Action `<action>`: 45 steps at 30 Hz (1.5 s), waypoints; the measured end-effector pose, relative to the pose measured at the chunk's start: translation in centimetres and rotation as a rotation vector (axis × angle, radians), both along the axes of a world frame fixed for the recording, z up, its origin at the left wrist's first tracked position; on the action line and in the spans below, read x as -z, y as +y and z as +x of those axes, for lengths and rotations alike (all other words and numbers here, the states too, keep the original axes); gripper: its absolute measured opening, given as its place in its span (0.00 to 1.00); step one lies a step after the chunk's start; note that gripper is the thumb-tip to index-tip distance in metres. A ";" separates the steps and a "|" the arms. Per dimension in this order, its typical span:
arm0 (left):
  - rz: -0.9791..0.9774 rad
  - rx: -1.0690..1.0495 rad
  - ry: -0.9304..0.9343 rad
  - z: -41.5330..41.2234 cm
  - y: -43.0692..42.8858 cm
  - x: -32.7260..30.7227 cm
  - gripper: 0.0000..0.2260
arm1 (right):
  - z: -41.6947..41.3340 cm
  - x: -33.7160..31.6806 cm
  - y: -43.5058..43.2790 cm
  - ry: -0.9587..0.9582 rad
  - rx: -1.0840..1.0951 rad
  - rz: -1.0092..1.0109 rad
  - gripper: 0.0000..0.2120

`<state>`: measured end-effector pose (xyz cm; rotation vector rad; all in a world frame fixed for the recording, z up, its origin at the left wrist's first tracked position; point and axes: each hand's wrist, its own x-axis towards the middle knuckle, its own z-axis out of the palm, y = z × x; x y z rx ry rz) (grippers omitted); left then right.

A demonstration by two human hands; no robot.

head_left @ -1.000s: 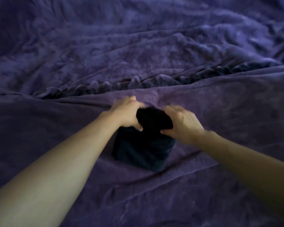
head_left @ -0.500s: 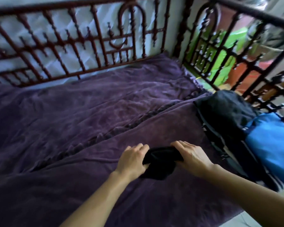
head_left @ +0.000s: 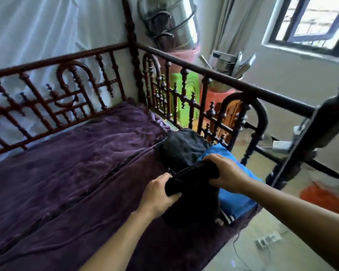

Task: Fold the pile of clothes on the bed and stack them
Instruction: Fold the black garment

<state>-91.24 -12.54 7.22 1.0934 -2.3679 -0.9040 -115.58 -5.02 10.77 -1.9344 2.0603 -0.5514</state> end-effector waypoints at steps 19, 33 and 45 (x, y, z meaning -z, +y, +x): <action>0.453 -0.232 0.327 -20.5 -19.2 5.3 0.10 | -18.7 1.4 -23.0 -0.144 0.183 0.190 0.38; 0.037 -0.391 -0.406 -23.3 -28.7 21.5 0.23 | -17.7 23.7 -31.7 0.323 0.028 0.309 0.28; 0.099 -0.317 -0.565 -18.5 -25.1 11.1 0.14 | -16.7 13.5 -30.6 0.357 -0.066 0.269 0.18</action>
